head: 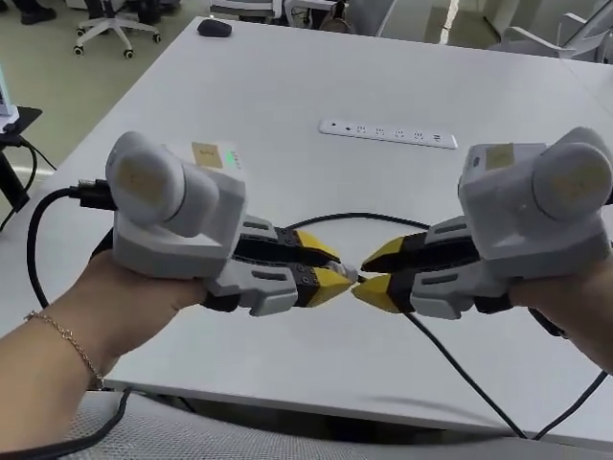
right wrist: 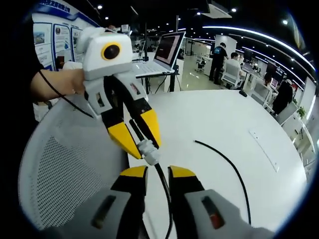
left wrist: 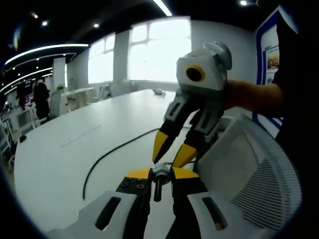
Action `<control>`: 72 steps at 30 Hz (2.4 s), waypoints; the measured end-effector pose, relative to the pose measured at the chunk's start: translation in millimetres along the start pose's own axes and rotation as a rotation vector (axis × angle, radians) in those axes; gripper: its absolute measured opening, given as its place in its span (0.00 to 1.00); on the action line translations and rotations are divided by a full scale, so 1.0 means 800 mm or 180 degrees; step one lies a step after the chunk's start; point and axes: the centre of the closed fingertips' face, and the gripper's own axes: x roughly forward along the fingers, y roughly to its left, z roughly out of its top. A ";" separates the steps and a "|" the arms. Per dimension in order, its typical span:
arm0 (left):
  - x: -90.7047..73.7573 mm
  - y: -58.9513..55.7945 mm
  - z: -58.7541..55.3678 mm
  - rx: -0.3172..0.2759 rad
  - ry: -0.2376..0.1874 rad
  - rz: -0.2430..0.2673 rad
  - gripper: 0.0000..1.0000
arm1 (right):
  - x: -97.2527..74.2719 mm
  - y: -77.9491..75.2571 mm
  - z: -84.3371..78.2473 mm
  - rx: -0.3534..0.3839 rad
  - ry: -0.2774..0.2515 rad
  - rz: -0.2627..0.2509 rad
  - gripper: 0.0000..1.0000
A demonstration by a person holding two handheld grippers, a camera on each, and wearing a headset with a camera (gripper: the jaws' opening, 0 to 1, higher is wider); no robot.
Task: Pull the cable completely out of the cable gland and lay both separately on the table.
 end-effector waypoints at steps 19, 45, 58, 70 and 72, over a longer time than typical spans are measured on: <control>-0.018 0.028 0.008 -0.0224 -0.0223 0.0204 0.16 | -0.016 -0.084 -0.063 -0.0106 0.0584 -0.0563 0.03; -0.012 0.028 -0.002 -0.0301 -0.0137 0.0148 0.16 | 0.020 -0.442 -0.090 0.1248 0.0384 -0.2200 0.04; -0.013 0.034 0.014 -0.0414 -0.0330 0.0101 0.16 | -0.037 -0.346 -0.067 0.0968 0.0275 -0.1983 0.14; 0.003 0.039 0.032 -0.0195 -0.0284 -0.0167 0.16 | -0.085 -0.198 -0.043 0.0957 -0.0184 -0.1407 0.13; 0.008 0.037 0.033 -0.0173 -0.0271 -0.0284 0.16 | -0.091 -0.175 -0.047 0.1049 -0.0253 -0.1332 0.12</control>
